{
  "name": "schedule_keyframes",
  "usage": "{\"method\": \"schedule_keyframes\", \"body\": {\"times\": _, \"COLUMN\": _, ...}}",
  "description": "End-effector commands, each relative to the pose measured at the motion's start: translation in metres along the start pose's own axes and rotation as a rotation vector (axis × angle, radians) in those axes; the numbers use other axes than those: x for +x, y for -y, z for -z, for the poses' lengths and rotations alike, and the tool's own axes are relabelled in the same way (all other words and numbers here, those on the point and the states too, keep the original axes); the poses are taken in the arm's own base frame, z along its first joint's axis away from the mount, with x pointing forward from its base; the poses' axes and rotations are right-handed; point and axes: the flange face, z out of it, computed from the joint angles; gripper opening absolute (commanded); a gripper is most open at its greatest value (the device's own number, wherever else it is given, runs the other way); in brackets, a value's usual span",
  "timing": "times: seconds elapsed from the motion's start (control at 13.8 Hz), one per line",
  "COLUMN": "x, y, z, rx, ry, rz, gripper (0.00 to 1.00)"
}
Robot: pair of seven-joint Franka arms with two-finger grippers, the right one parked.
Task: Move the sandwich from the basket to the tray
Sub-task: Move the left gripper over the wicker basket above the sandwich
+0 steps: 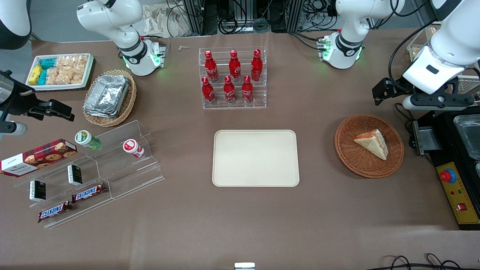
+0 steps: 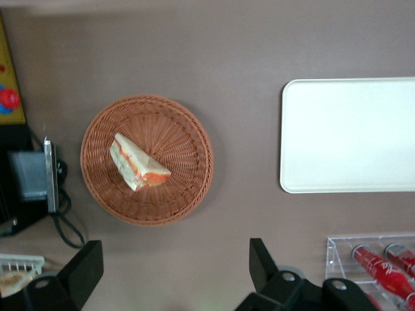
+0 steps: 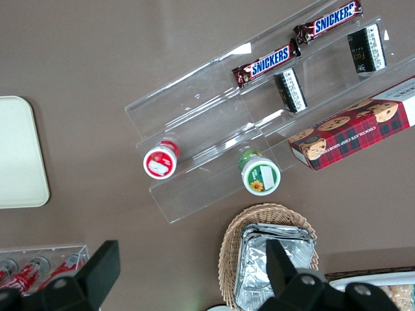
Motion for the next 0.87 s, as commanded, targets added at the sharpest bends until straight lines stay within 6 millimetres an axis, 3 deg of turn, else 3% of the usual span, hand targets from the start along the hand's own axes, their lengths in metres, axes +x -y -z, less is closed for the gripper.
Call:
{"method": "schedule_keyframes", "body": {"times": 0.0, "x": -0.016, "y": 0.013, "z": -0.005, "rx": 0.033, "ry": 0.011, "rz": 0.146, "gripper": 1.0}}
{"method": "schedule_keyframes", "body": {"times": 0.22, "x": -0.028, "y": 0.038, "z": -0.018, "rx": 0.038, "ry": 0.036, "rz": 0.303, "gripper": 1.0}}
{"method": "schedule_keyframes", "body": {"times": 0.58, "x": -0.057, "y": 0.107, "z": -0.045, "rx": 0.009, "ry": 0.075, "rz": 0.452, "gripper": 1.0}}
{"method": "schedule_keyframes", "body": {"times": 0.8, "x": -0.067, "y": 0.109, "z": -0.066, "rx": 0.003, "ry": 0.06, "rz": 0.578, "gripper": 1.0}}
